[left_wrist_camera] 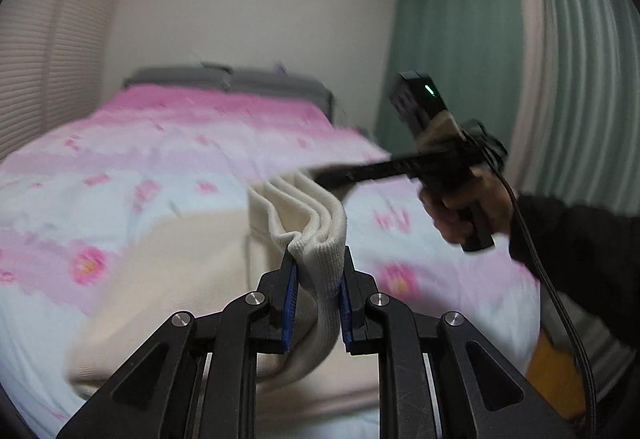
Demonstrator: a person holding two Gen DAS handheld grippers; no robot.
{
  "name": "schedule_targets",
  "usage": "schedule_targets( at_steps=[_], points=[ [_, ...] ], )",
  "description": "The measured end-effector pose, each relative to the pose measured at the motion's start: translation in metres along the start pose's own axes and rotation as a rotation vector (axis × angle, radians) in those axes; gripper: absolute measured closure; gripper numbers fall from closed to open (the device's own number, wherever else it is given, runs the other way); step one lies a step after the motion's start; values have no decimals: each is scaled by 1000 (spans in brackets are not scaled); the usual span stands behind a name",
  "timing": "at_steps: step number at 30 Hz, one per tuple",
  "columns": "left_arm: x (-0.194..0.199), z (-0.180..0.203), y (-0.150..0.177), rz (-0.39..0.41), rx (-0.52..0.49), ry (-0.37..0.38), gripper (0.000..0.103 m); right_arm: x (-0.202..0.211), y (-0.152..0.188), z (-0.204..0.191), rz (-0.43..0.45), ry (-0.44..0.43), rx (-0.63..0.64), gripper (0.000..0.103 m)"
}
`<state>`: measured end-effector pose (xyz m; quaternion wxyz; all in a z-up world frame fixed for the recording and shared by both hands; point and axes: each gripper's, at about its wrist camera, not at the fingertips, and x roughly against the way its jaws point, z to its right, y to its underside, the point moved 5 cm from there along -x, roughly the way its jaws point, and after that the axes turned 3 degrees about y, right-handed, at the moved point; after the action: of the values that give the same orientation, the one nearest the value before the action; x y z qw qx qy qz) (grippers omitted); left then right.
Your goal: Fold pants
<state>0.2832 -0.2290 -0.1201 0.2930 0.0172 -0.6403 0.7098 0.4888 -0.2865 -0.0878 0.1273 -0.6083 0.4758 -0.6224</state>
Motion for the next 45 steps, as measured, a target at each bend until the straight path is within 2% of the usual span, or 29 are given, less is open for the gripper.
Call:
schedule_targets(
  at_steps=[3,6,9,12,15,16,18,19,22,26,28,32,36,37,38,39,40,42,45],
  points=[
    [-31,20,32,-105,-47,26,84,-6,46,24,-12,-1,-65,80],
    [-49,23,55,-174,-76,21,84,-25,88,44,-42,40,-123,76],
    [-63,22,72,-251,-60,28,83,-39,119,61,-35,79,-207,59],
    [-64,17,65,-249,-51,39,83,-27,130,75,58,98,-312,56],
    [-58,14,57,-252,-29,65,75,-3,130,74,157,94,-403,49],
    [-54,14,55,-249,-25,72,70,4,129,69,183,86,-419,38],
    [-45,10,51,-229,-23,84,60,15,125,55,213,87,-446,22],
    [-39,9,48,-212,-26,82,53,18,124,46,228,81,-468,19],
    [-24,4,39,-187,-28,81,47,14,130,29,223,48,-587,19],
    [-11,-14,32,-183,-12,60,47,-3,152,15,189,26,-802,19],
    [-10,-34,26,-182,-5,33,46,-12,157,7,171,44,-847,19],
    [-7,-77,19,-188,38,-37,45,-32,159,-9,151,72,-858,19],
    [-2,-112,20,-204,107,-87,45,-55,156,-7,143,49,-901,19],
    [-1,-116,20,-205,116,-95,45,-59,155,-6,145,54,-906,23],
    [2,-121,20,-204,124,-101,45,-63,153,-2,149,62,-908,31],
    [3,-123,19,-203,128,-104,45,-65,151,-1,144,66,-902,75],
    [4,-125,18,-200,131,-103,45,-70,147,0,113,45,-899,90],
    [8,-124,17,-194,133,-91,45,-68,141,3,101,58,-900,90],
    [9,-117,15,-181,123,-74,42,-47,114,-5,147,86,-783,90]
  ],
)
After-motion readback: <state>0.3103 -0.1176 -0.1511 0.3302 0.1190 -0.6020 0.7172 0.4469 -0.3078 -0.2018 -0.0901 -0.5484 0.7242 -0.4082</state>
